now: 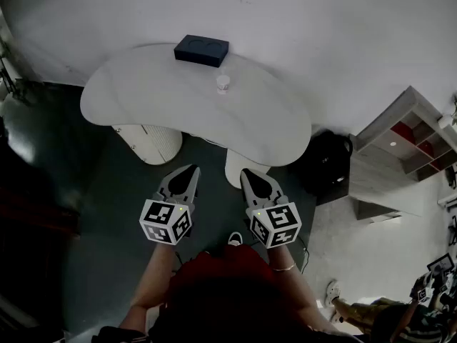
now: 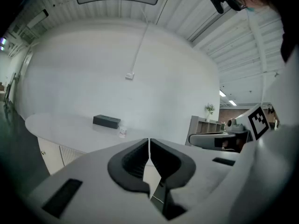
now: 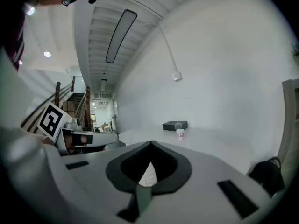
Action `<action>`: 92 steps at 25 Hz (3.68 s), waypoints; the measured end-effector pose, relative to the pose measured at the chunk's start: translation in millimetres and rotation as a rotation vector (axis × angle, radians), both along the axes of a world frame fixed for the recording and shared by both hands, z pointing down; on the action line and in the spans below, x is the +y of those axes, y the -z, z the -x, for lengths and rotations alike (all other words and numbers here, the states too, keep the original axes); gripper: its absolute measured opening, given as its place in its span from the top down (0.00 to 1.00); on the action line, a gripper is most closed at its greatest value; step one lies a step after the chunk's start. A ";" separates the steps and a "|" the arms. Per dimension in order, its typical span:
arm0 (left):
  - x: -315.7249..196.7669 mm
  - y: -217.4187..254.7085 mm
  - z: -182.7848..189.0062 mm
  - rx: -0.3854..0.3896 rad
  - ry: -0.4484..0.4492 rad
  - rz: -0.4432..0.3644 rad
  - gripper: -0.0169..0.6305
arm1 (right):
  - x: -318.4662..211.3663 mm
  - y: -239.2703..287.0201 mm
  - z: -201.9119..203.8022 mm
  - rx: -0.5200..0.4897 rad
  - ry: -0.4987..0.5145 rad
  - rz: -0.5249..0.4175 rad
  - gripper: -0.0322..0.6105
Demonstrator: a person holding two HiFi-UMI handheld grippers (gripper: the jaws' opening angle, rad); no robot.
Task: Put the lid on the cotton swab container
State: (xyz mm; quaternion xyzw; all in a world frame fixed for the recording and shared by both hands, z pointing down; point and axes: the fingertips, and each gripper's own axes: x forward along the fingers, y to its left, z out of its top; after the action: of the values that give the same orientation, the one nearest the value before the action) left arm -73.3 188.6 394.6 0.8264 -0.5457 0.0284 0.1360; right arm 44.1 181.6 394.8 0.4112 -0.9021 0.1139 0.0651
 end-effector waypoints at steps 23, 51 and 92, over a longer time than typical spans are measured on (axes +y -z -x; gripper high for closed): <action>-72.6 -5.3 -35.8 -0.063 0.100 0.013 0.92 | -86.3 -1.9 -28.5 0.056 0.113 -0.036 0.92; -213.8 -35.1 6.7 -0.037 0.052 0.073 0.92 | -220.2 -50.2 36.0 0.116 0.110 0.080 0.68; -429.7 -71.6 70.1 -0.004 -0.183 0.173 0.92 | -409.0 -150.1 110.4 0.316 -0.057 0.265 0.55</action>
State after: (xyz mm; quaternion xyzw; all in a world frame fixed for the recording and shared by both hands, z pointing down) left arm -143.4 -241.1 466.1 0.8580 -0.4636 0.0891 0.2024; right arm -66.3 -227.4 544.9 0.4373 -0.8457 0.1676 0.2560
